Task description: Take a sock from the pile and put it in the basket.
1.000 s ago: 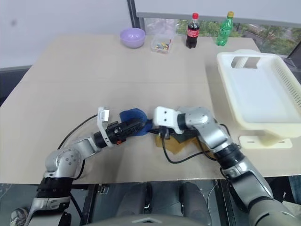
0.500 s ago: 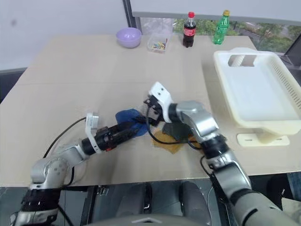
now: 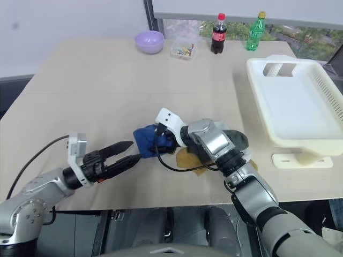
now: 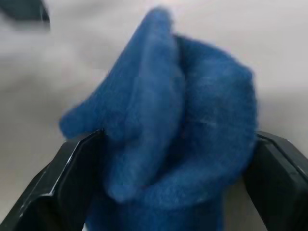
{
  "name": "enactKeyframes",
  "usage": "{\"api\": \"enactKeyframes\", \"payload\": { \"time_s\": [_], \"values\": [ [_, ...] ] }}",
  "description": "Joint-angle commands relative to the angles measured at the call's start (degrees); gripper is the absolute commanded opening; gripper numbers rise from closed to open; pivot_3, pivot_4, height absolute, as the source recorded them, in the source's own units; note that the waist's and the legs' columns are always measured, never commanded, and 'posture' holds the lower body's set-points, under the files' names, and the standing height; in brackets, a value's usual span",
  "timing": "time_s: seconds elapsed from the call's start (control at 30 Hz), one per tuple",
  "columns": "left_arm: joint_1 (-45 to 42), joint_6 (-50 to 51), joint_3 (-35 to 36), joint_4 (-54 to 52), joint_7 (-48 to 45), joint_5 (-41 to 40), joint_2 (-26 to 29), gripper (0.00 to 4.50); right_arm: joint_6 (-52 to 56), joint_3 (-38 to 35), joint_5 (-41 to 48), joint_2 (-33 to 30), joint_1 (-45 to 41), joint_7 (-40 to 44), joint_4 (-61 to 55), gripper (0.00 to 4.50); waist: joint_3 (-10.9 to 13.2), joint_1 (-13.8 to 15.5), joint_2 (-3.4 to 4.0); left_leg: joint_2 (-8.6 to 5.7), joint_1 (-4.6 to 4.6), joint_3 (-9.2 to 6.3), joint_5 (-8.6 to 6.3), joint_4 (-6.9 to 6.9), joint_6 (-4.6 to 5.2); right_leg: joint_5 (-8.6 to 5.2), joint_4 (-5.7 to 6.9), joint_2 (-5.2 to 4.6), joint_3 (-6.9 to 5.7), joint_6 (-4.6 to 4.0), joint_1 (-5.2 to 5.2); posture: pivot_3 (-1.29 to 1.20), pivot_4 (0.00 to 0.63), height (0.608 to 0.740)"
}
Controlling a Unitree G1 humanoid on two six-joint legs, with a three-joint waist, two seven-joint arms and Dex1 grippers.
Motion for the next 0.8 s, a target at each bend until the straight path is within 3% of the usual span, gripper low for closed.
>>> {"api": "enactKeyframes", "payload": {
  "time_s": [0.03, 0.1, 0.33, 0.37, 0.53, 0.7, 0.8],
  "values": [
    [3.3, -4.4, 4.0, -4.0, -1.8, 1.2, 1.3, 4.5, -3.7, 3.9, -4.0, 0.3, -0.4, 1.5, 3.9, 4.2, 0.0, -0.3, 0.01, 0.0, 0.01, 0.0, 0.0, 0.0, 0.0, 0.0, 0.0, 0.0, 0.01, 0.0, 0.0, 0.0, 0.15, 0.74],
    [5.1, -7.2, 5.2, -4.7, -3.3, 2.7, 2.0, 4.5, -5.2, 4.7, -4.8, 1.2, -0.6, 1.9, 5.8, 3.56, 0.0, -0.6, -0.01, 0.0, 0.03, 0.0, 0.0, -0.01, 0.0, 0.0, 0.01, 0.02, 0.01, -0.01, 0.0, 0.0, 0.15, 0.74],
    [7.6, -13.1, 8.0, -3.9, -5.6, 6.1, 3.2, 4.5, -6.3, 3.6, -4.7, 3.2, -0.6, 3.2, 8.6, 0.31, -0.1, -1.3, 0.05, 0.08, 0.22, 0.0, 0.0, -0.01, -0.01, -0.01, 0.06, 0.07, 0.04, -0.02, 0.11, 0.0, 0.15, 0.74],
    [8.2, -13.5, 7.9, -4.1, -5.9, 6.7, 3.5, 4.5, -6.0, 2.7, -4.1, 3.1, -0.6, 3.4, 8.1, 0.03, -0.1, -1.3, 0.06, 0.09, 0.23, 0.0, 0.0, -0.01, -0.01, -0.01, 0.07, 0.08, 0.04, -0.03, 0.11, 0.0, 0.15, 0.74],
    [7.8, -14.9, 6.4, -4.7, -5.7, 7.4, 3.2, 4.5, 1.0, -5.8, 2.7, 0.5, 0.7, 4.0, -1.0, 0.03, -0.1, -0.7, 0.12, 0.12, 0.13, -0.05, 0.0, -0.01, -0.02, -0.01, 0.05, 0.03, 0.01, -0.04, 0.08, 0.0, 0.15, 0.74],
    [3.7, -14.3, 2.8, -4.9, -5.0, 6.7, 3.1, 4.5, 21.2, -21.0, 16.0, -4.5, 1.9, 0.4, -20.1, 0.03, 0.1, 0.3, 0.17, 0.03, -0.15, -0.01, 0.0, 0.01, -0.01, 0.0, -0.07, -0.17, -0.01, -0.02, -0.07, 0.0, 0.15, 0.74],
    [-0.8, -13.9, -0.1, -4.2, -4.0, 6.2, 2.3, 4.5, 32.6, -34.3, 22.5, -5.4, 0.9, -7.4, -26.5, 0.03, 0.1, 0.5, 0.2, 0.01, -0.23, -0.04, -0.01, -0.02, -0.01, 0.01, -0.13, -0.06, -0.07, -0.01, -0.12, 0.0, 0.15, 0.74]
  ]
}}
